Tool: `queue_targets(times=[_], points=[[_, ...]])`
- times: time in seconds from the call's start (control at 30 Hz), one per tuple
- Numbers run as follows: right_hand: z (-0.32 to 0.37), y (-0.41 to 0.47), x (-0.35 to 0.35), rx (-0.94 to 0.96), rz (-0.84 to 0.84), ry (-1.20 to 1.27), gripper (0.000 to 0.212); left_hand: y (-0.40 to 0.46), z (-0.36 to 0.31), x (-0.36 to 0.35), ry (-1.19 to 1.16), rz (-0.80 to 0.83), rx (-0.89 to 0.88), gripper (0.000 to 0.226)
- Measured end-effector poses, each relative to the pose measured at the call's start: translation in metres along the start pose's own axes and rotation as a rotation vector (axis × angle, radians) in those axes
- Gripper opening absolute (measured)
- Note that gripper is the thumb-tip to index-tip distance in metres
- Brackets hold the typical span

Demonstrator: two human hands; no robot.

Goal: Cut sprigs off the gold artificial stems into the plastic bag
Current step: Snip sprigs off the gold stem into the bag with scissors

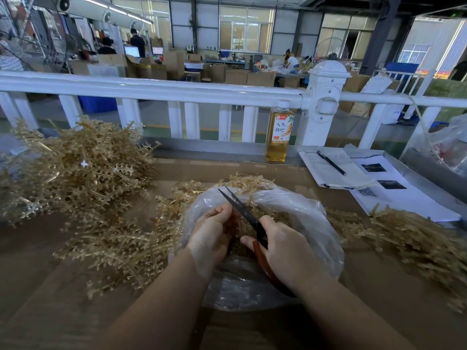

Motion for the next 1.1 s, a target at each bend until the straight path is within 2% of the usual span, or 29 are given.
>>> queue_targets(times=[0.33, 0.6, 0.73, 0.8, 0.87, 1.1], points=[[0.0026, 0.0038, 0.0006, -0.01, 0.032, 0.019, 0.038, -0.0004, 0.001, -0.0013, 0.03, 0.058, 0.02, 0.022], [0.004, 0.005, -0.0002, -0.002, 0.029, -0.001, 0.038, -0.0026, 0.0008, -0.004, -0.002, 0.073, 0.032, 0.011], [0.0047, 0.0035, 0.0, 0.018, 0.029, -0.025, 0.034, -0.0006, 0.0001, -0.0015, -0.058, 0.032, 0.011, 0.007], [0.0042, 0.003, 0.0005, 0.018, 0.025, -0.027, 0.034, 0.0002, -0.0001, -0.0001, -0.073, 0.009, -0.008, 0.021], [0.0038, 0.0025, 0.0005, 0.016, 0.019, -0.02, 0.033, -0.0005, -0.0004, 0.0003, -0.075, -0.003, -0.021, 0.025], [0.0034, 0.0041, -0.0004, 0.012, 0.027, -0.004, 0.034, -0.0019, -0.0009, -0.0008, -0.062, -0.028, -0.005, 0.015]])
Point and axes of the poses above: each hand's wrist, its own y-axis towards the middle knuckle, its own x-axis out of the back of the hand, z = x × y, the point moved 8 cm from there along y, towards the middle knuckle, and after that the axes turned 5 degrees about -z, right-handed, at the moved point
